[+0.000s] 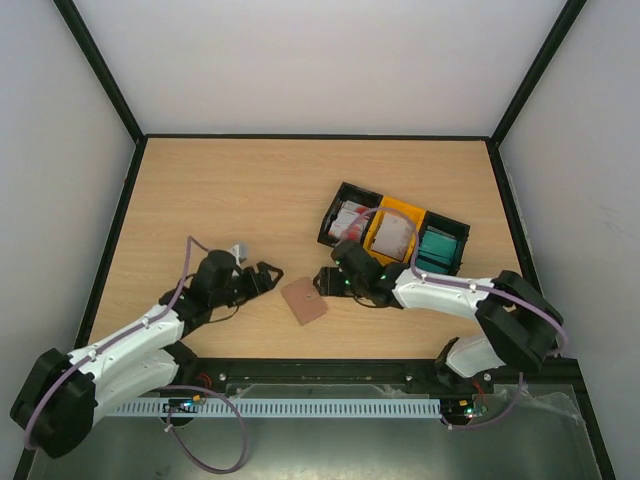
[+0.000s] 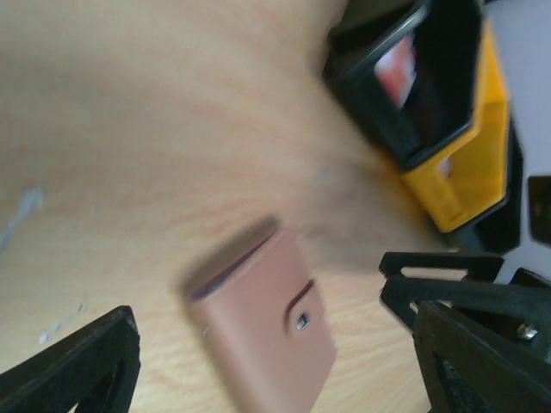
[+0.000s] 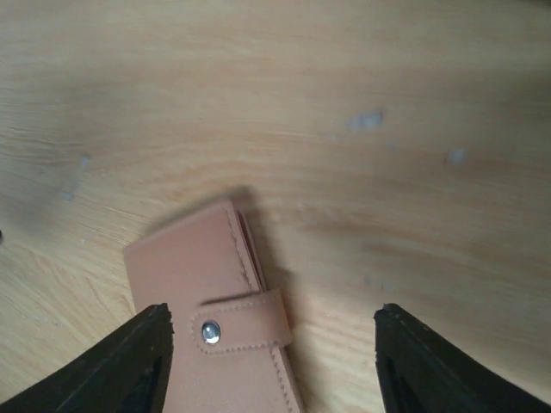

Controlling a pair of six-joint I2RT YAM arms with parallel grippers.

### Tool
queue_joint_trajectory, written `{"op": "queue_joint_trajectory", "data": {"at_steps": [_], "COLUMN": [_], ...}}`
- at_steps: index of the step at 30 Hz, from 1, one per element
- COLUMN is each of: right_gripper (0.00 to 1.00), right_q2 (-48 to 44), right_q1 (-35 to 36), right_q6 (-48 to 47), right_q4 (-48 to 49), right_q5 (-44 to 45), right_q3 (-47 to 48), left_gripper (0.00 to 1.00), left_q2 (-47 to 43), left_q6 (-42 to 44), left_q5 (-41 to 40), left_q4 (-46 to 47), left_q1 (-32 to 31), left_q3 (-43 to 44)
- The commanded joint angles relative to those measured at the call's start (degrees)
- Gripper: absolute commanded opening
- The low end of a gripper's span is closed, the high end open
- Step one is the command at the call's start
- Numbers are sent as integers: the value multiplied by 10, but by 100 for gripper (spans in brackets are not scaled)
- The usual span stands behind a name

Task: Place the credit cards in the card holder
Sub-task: Move the card holder to the center of the board.

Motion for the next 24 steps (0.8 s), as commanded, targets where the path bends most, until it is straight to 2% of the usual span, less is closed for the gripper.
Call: {"op": "queue_joint_trajectory", "data": {"at_steps": [1,6,15,20,24], "right_gripper": [57,41,24,23,22], "right_q2": [24,33,41,56,79], "right_q1": [30,39,41,42,42], "right_q6": [8,6,4,17,31], "right_q4": [-22,-1,21,70,105], "right_q5": [21,-41,-109,-143,-124], "right_q3": [0,-22,-58,-67,-69], "left_gripper": [84,74,60,58,56], "left_q2": [-14,-37,-41,-12,27], "left_q6": [-89,-124,-123,-123,-140], "left_q5": [-29,-48,-25,-1,-24], "left_q4": [49,69,114,131,86], "left_q1": [-44,-74,-81,-85,-85], "left_q3": [-60,-99,-129,-129,-111]}}
